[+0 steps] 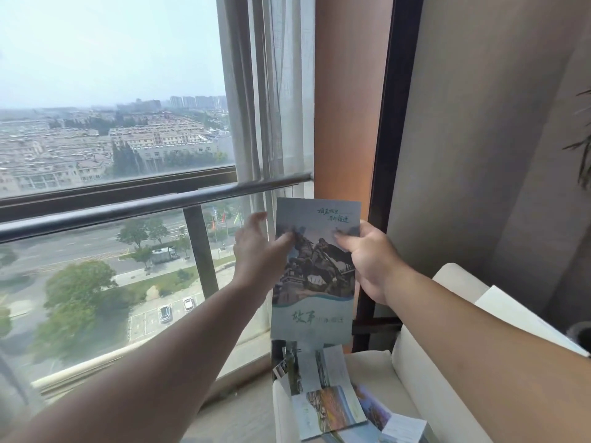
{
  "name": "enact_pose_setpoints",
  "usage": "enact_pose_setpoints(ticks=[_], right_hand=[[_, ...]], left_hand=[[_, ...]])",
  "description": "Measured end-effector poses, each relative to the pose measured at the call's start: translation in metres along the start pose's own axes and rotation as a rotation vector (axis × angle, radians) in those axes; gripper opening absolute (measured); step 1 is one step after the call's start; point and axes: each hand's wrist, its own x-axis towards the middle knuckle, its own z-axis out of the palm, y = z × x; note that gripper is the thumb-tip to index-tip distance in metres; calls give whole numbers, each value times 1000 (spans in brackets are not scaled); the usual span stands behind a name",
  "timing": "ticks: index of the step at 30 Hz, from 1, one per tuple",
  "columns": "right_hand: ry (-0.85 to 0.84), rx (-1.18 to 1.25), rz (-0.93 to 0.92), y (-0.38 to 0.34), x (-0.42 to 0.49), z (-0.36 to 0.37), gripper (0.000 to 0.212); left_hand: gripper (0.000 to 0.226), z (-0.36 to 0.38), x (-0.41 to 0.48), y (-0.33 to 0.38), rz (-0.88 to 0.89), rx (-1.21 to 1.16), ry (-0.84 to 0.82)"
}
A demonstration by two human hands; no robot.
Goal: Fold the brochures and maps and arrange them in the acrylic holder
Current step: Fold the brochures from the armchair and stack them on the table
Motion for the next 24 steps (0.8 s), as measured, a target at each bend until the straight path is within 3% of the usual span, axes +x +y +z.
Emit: enact_pose_setpoints(ticks=[3,6,7,10,11,15,18,24], right_hand=[[-43,-16,7,2,4,0,10],[-44,-36,-18,7,7,8,11],[-32,-66,-34,9,8,10,17],[-63,-146,19,15,14,17,66],[-100,-139,59,18,17,21,69],[-203,-100,88,34,19,65,9],[-220,-76,136,53,14,116,11],[-384,-214,210,110,-8,242,9]], left_hand=[[33,-7,-1,1,-183,-282,-249],[14,-7,-2,-3,-175,-331,-207],[10,-8,-2,-6,-169,-340,-158],[9,-18,-1,-15,-180,-434,-112],[10,-25,-2,-18,-185,-456,-118],[34,-62,-8,-39,-211,-340,-62],[43,-104,-22,-61,-282,-247,-12],[29,-225,-60,-137,-411,-184,159]])
